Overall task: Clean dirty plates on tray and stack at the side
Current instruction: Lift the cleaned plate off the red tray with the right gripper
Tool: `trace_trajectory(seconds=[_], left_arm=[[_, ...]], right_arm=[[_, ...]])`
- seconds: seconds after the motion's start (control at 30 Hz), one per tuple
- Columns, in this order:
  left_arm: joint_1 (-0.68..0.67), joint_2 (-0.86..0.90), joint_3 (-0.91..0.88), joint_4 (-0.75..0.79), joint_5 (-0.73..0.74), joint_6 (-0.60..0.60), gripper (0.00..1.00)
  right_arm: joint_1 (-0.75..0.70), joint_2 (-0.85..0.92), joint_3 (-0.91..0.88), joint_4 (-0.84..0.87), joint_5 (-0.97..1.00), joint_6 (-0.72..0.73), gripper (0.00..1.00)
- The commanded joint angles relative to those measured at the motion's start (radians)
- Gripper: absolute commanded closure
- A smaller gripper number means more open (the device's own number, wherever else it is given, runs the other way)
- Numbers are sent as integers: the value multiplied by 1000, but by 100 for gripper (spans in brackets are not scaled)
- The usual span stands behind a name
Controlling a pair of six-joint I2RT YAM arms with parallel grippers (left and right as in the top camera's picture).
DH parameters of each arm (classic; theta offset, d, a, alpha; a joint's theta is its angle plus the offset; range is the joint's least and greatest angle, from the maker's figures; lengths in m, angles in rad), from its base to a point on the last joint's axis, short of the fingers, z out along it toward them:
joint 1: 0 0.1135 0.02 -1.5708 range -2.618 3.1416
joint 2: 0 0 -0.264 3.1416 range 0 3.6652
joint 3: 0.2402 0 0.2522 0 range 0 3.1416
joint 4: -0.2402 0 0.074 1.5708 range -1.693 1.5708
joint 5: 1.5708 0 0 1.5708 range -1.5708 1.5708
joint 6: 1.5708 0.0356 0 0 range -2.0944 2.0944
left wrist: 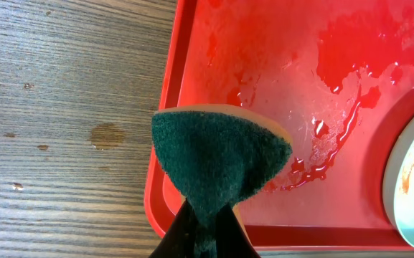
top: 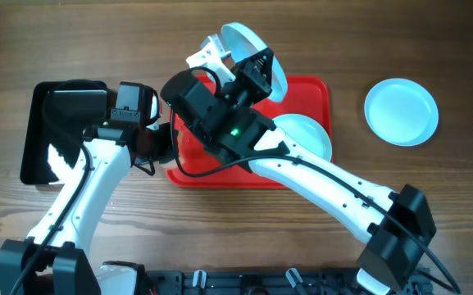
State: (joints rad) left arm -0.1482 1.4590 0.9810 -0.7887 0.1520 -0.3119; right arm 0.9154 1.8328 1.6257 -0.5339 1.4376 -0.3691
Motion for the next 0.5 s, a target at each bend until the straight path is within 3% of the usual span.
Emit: trace_trajectory(seconds=[0.0,0.47], left_arm=[[7,8,-2,3,16,13,96],[6,8,-2,43,106,14,96]], right_arm=[[3,11,12,9,66,37,96],[3,11,12,5,69,195,96]])
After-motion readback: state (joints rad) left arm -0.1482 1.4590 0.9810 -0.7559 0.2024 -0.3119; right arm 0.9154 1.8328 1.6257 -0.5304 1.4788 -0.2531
